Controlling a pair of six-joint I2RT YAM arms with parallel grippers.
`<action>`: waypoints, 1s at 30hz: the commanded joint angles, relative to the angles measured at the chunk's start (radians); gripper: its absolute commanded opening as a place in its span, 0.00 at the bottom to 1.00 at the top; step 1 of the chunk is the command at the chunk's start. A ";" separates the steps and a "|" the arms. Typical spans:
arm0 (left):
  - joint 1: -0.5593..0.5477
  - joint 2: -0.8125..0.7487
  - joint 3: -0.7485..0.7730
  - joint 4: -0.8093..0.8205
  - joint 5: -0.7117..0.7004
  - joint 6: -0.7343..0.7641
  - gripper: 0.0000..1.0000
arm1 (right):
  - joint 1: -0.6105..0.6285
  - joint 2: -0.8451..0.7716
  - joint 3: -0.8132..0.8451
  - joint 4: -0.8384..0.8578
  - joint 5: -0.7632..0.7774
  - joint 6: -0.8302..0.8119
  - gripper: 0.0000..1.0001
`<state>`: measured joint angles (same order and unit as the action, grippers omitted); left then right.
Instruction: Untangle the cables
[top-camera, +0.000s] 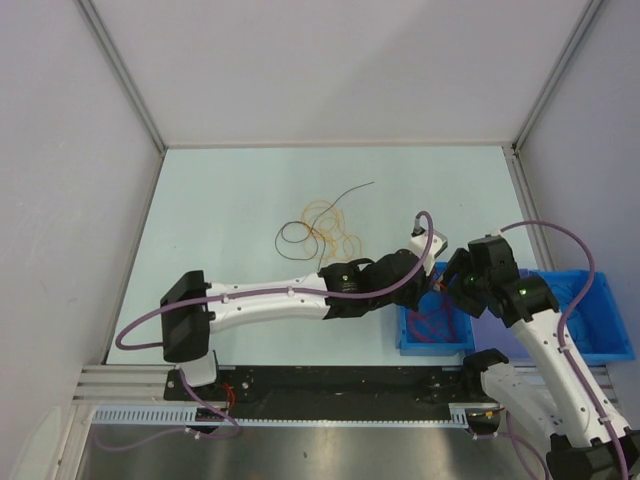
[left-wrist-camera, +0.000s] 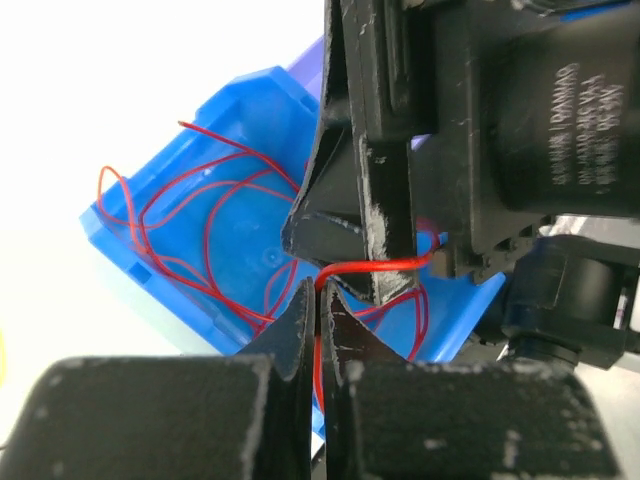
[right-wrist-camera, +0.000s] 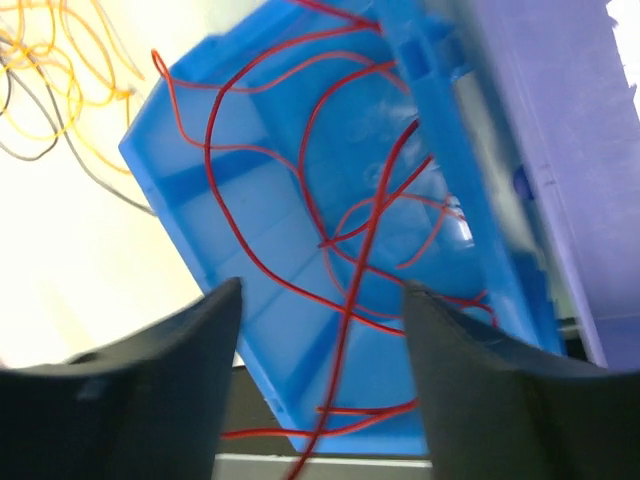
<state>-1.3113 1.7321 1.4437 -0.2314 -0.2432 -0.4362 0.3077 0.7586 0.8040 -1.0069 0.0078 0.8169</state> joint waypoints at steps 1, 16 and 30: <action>0.001 0.020 0.053 0.000 -0.008 -0.007 0.00 | -0.018 0.017 0.138 -0.007 0.081 -0.053 0.80; 0.032 0.073 0.066 -0.016 0.001 -0.026 0.00 | -0.113 0.064 0.301 -0.030 0.098 -0.170 0.94; 0.032 -0.149 -0.218 0.067 -0.088 -0.055 0.00 | -0.116 0.065 0.349 0.025 -0.083 -0.239 1.00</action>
<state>-1.2800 1.7172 1.2957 -0.2077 -0.2710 -0.4580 0.1955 0.8257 1.0771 -1.0389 0.0345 0.6170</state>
